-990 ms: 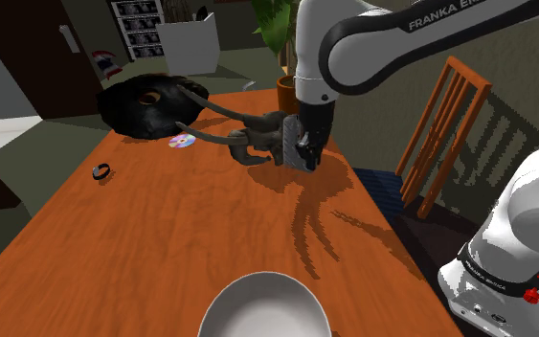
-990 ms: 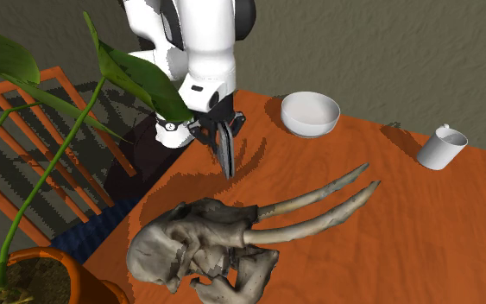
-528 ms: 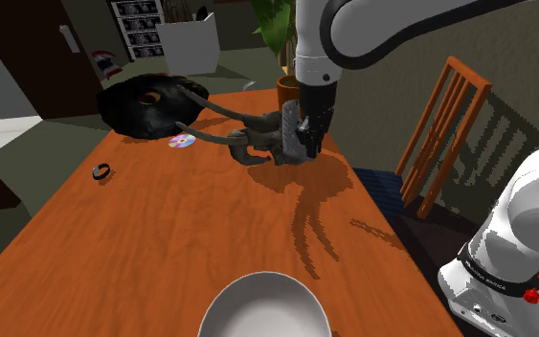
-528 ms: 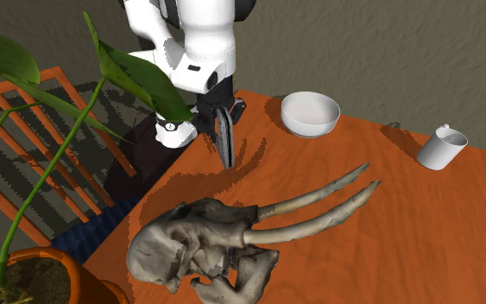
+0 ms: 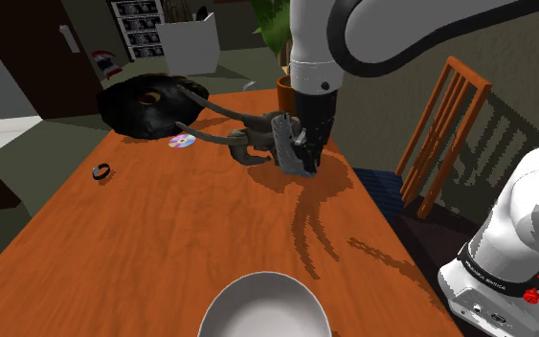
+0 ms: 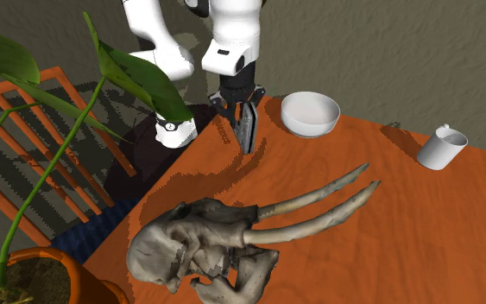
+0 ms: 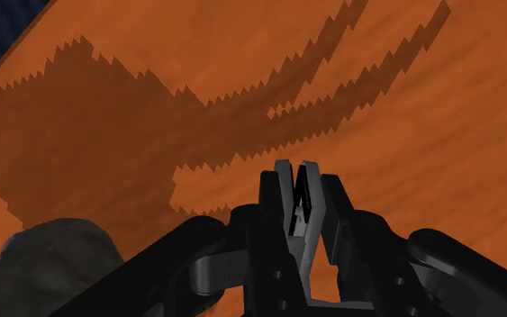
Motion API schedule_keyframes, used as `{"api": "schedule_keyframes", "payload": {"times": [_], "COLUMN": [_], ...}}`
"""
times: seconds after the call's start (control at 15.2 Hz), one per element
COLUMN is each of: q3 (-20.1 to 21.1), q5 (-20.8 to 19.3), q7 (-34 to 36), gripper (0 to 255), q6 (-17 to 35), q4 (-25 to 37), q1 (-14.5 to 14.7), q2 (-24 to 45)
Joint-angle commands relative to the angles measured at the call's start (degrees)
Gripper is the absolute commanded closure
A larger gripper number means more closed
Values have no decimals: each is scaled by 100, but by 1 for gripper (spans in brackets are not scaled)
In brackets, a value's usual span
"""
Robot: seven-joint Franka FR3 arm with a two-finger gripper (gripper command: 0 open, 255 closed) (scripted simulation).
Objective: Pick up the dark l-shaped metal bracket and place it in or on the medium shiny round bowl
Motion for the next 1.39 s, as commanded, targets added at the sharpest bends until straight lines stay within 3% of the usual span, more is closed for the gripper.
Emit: {"api": "schedule_keyframes", "payload": {"times": [0.0, 0.79, 1.32], "q3": [204, 1578, 2711], "q5": [111, 524, 248], "q7": [272, 2005, 3420], "gripper": [255, 255, 255], "q6": [34, 254, 480], "q4": [-53, 246, 939], "q1": [124, 681, 772], "q2": [-47, 266, 1118]}}
